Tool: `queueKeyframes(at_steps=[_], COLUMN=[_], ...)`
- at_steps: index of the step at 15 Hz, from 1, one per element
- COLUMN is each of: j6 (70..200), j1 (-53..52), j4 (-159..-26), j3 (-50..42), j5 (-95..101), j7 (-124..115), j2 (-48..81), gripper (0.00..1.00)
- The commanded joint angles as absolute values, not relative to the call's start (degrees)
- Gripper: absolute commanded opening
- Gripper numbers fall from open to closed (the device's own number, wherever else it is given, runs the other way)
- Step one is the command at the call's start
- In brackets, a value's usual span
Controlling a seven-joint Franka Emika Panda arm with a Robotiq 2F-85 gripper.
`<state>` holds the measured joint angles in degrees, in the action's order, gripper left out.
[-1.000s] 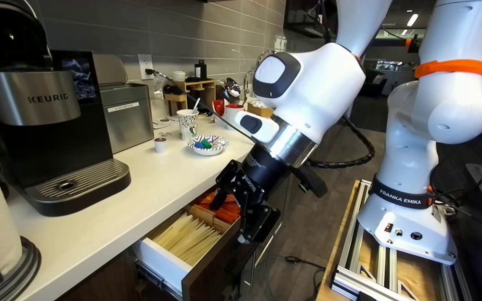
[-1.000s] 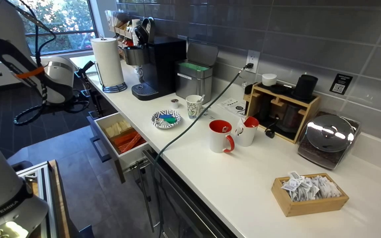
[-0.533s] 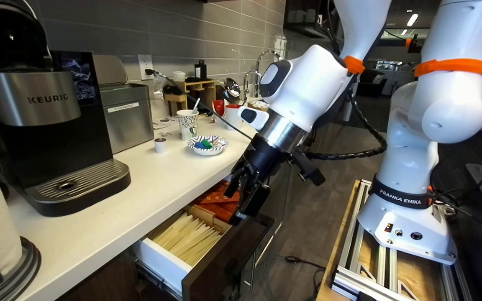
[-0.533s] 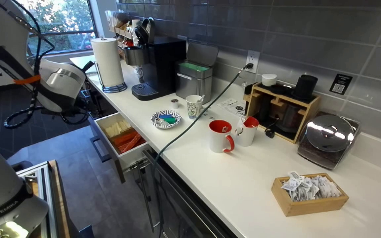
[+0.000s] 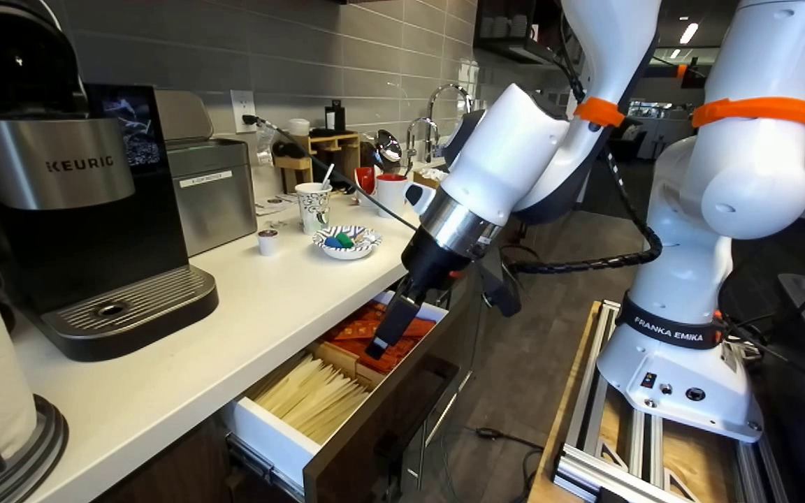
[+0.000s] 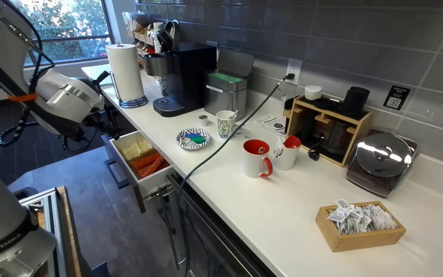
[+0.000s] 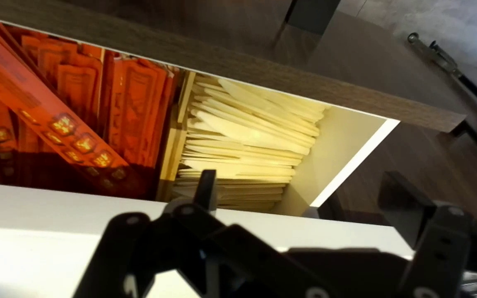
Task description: Open the top drawer
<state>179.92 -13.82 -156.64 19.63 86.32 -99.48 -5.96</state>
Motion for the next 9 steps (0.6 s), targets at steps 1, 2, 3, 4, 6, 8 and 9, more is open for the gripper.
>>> queueKeyframes(at_steps=[1, 2, 3, 4, 6, 8, 9], j6=[171.7, 169.1, 166.3, 170.5, 167.9, 169.9, 170.9], j1=[-16.0, -16.4, -17.0, -15.7, -16.3, -15.9, -15.8], j4=[-157.6, -157.3, -157.2, -157.0, -156.8, -155.8, -155.6], j3=[22.1, 22.6, 23.1, 22.0, 22.7, 22.0, 21.3], j5=[79.8, 77.8, 75.4, 79.0, 76.9, 76.0, 74.0], j7=[-106.3, -107.1, -107.6, -104.8, -105.8, -105.1, -103.5], j2=[-7.8, -7.6, -7.9, -7.1, -7.1, -5.1, -3.8], gripper=[1.00, 1.00, 1.00, 1.00, 1.00, 1.00, 1.00])
